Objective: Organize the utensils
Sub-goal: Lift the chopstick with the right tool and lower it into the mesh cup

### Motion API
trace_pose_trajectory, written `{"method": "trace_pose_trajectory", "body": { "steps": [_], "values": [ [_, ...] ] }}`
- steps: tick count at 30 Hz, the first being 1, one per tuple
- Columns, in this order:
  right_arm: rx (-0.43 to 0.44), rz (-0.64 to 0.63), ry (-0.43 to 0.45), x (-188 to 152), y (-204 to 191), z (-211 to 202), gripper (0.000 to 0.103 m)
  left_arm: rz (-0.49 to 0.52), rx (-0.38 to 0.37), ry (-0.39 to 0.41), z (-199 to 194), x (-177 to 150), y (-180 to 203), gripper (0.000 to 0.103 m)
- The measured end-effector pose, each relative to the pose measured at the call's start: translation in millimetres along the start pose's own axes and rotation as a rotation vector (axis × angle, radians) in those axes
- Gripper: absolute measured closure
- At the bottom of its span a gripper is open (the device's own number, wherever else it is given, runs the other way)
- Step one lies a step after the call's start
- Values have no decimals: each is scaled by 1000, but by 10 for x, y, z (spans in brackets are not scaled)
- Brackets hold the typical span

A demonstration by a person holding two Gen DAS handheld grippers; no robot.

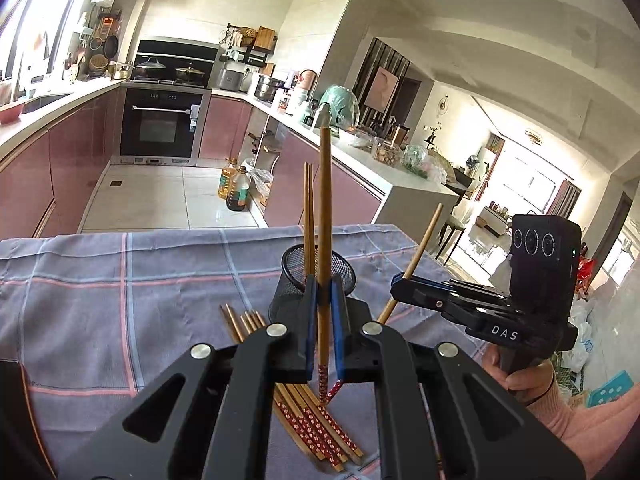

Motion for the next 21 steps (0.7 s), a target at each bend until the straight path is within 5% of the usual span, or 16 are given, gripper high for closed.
{"method": "trace_pose_trajectory", "body": {
  "steps": [12,21],
  "values": [
    [-62,-67,130,757,207,-267,97,50,-10,97,131,618,279,96],
    [-126,-55,174,967,506,-286,97,84,8,141,307,916,411,96]
  ]
}}
Point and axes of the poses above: each gripper's, at about its wrist camera, not at the fingertips, and z roughly the way its jaws point, y to its right, x to its top, the point moved 10 cm from there along z, roughly the way its jaws point, and after that the axes turned 8 degrees about -z, right-handed, at the moved point
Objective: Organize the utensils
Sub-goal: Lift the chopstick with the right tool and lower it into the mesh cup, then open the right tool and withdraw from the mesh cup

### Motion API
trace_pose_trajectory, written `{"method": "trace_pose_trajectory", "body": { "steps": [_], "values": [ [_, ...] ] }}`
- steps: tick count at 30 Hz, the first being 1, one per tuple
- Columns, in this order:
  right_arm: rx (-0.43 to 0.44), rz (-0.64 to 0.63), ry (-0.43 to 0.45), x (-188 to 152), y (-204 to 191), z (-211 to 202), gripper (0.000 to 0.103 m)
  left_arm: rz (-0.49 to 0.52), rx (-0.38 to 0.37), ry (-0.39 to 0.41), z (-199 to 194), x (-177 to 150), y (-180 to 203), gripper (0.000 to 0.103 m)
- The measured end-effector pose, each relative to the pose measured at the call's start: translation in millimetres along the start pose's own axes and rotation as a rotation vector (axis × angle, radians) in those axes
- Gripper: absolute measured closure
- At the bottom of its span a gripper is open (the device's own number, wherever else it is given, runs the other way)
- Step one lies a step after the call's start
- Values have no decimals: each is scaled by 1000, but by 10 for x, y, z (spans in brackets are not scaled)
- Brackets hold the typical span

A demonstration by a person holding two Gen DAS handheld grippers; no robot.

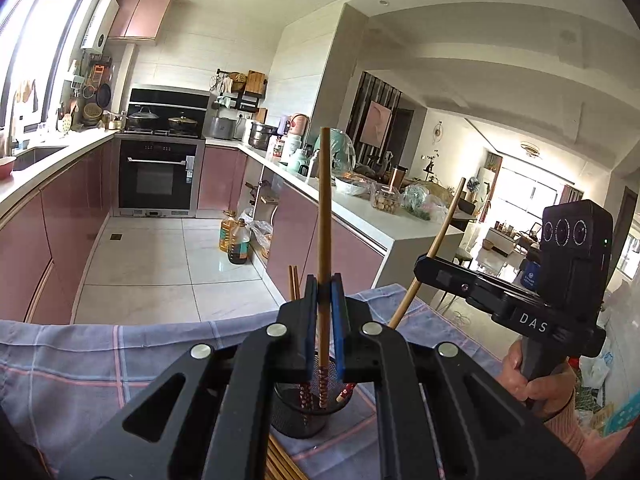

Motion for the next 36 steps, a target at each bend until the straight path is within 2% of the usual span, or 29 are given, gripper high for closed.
{"method": "trace_pose_trajectory", "body": {
  "steps": [7,14,17,20,24,36],
  "values": [
    [-18,12,-60,-251,89,245,97,35,44,-82,347,-217,-16,96],
    [4,15,-165,-549,29,505,97,84,59,-189,515,-532,-36,96],
    [10,12,-216,-653,16,573,97,105,89,-251,607,-700,-84,96],
    [17,20,-268,-753,16,667,97,98,95,-303,692,-833,-157,96],
    [11,44,-306,-845,55,788,97,66,91,-319,762,-816,-254,96],
    [-9,101,-318,-913,165,971,95,44,108,-337,954,-805,-303,95]
  ]
}}
Point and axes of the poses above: each gripper's, at about its wrist camera, not at the fingertips, and z roughly the way its jaws point, y to its right, x to its top, the point moved 10 cm from there along z, roughly the way its jaws point, and after that the axes turned 8 degrees about -z, right-handed, at the moved point
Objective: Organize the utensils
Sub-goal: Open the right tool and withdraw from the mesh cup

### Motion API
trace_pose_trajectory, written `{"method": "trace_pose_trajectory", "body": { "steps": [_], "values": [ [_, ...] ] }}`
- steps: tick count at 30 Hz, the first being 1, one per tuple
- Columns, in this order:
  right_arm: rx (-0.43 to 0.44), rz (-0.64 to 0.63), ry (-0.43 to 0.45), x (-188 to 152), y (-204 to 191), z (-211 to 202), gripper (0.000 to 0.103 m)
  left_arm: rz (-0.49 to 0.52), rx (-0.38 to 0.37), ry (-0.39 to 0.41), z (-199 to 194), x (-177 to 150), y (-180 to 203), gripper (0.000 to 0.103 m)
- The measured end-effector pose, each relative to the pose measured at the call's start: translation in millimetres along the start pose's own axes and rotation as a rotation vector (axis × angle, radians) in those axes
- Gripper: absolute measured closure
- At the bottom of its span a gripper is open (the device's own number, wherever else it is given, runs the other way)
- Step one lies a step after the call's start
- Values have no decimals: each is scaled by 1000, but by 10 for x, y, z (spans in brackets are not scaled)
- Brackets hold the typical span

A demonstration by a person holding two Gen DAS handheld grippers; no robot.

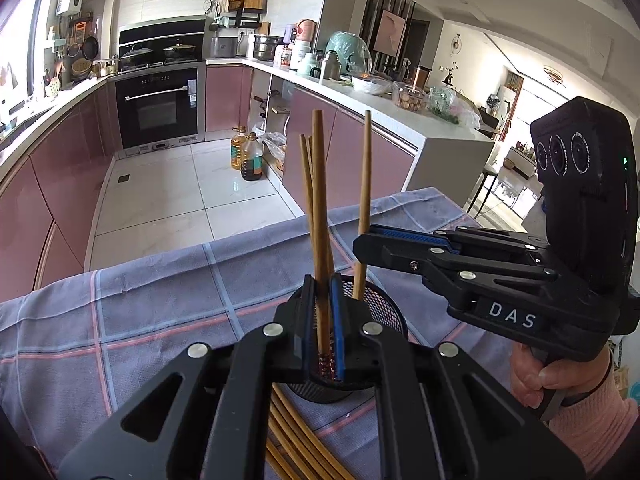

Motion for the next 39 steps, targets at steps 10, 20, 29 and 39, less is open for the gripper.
{"method": "trace_pose_trajectory", "body": {
  "steps": [10,20,29,39],
  "values": [
    [9,11,-3,-106,-10,-19,88,-80,-36,21,-99,-151,-76,89],
    [83,-115,53,-337,-446,-479,68,-74,-1,143,-624,-443,-258,61],
    [125,-111,-93,-1003,-680,-251,60,-113,99,23,-483,-1138,-655,54],
    [82,-75,-213,-1488,-754,87,60,-149,145,-94,-165,-1587,-794,54]
  ]
}}
Point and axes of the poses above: each gripper's, at about its wrist camera, not at the fingertips, and z roughly the way its jaws point, y to its right, x to its top, the point moved 10 cm from there along z, roughly the way its jaws point, and after that the axes turned 8 degrees about -z, right-handed, at the moved point
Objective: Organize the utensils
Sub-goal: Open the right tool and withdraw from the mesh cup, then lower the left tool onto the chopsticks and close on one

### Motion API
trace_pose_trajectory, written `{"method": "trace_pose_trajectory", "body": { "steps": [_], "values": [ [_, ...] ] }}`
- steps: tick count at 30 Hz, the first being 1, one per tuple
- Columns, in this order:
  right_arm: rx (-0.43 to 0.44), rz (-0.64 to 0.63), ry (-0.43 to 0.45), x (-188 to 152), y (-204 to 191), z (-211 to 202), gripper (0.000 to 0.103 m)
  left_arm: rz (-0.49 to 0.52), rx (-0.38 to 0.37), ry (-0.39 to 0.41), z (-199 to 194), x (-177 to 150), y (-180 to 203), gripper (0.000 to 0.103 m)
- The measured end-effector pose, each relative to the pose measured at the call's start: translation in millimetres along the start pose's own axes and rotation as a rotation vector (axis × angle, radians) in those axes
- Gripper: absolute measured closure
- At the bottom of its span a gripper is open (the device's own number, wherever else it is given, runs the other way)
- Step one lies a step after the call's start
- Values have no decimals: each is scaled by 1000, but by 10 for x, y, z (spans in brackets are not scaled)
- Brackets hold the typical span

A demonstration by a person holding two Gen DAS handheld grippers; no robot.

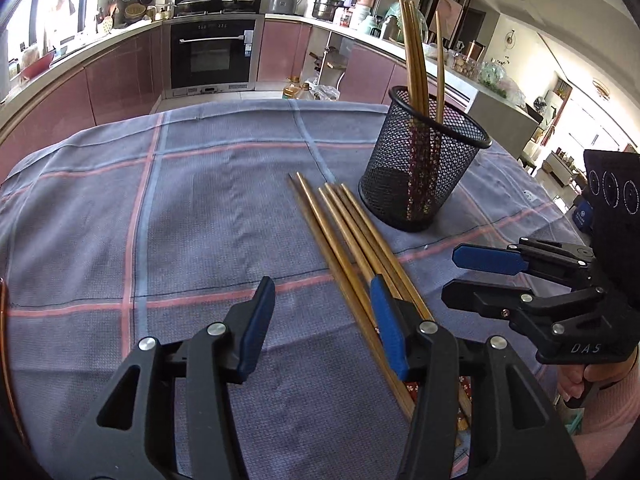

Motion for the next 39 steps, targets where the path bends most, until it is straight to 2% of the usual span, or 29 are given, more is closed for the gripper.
{"method": "trace_pose_trajectory", "body": {
  "steps": [8,23,33,39],
  "values": [
    [-39,-11,-19,-42,-15,78,60,14,33,-35,152,-74,2,54],
    [-84,-60,-38,-53,-60,164,60,64,88,-26,182,-75,26,53],
    [-115,-62,-53,-59,-5,164,61,79,103,-24,163,-117,11,56],
    [-122,-68,-67,-74,10,158,68,83,117,-32,135,-122,-14,65]
  ]
}}
Point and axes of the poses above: each gripper's, at about its wrist camera, not at the fingertips, and z roughly the way its jaws point, y to its right, x to its top, the point moved 10 cm from there along z, roughly the way its jaws point, and after that the axes turned 8 degrees about -z, right-handed, at the moved point
